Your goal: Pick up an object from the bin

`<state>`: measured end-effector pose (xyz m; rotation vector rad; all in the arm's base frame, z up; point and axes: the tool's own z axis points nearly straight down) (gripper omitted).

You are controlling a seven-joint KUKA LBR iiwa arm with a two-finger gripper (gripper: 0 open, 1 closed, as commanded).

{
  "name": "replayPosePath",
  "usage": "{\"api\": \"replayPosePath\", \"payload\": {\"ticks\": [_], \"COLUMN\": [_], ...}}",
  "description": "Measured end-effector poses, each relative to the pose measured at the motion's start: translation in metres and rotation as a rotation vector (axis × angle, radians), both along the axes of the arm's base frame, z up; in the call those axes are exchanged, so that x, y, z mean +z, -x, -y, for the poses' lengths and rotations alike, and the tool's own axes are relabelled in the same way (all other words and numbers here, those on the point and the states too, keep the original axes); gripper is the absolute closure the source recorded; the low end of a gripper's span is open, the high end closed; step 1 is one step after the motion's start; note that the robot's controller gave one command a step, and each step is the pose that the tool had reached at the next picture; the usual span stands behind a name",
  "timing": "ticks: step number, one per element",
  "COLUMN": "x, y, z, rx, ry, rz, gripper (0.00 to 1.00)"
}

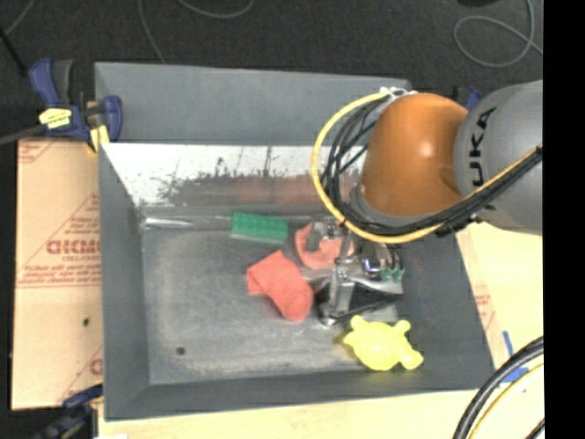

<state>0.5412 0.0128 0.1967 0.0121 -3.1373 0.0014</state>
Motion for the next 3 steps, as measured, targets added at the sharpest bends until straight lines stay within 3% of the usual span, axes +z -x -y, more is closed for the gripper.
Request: {"api": "replayPosePath", "payload": {"ticks": [1,2,3], "x": [0.004,-0.021,-0.057], "y": [-0.001,-0.012,-0.032], "z": [0.0,-0.014,-0.034], "rx": [0.0,0.122,0.361], "ry": [0.0,0.002,0.0], "rz": [0.008,0.014,0.011], "gripper": [0.0,0.0,0.0]}}
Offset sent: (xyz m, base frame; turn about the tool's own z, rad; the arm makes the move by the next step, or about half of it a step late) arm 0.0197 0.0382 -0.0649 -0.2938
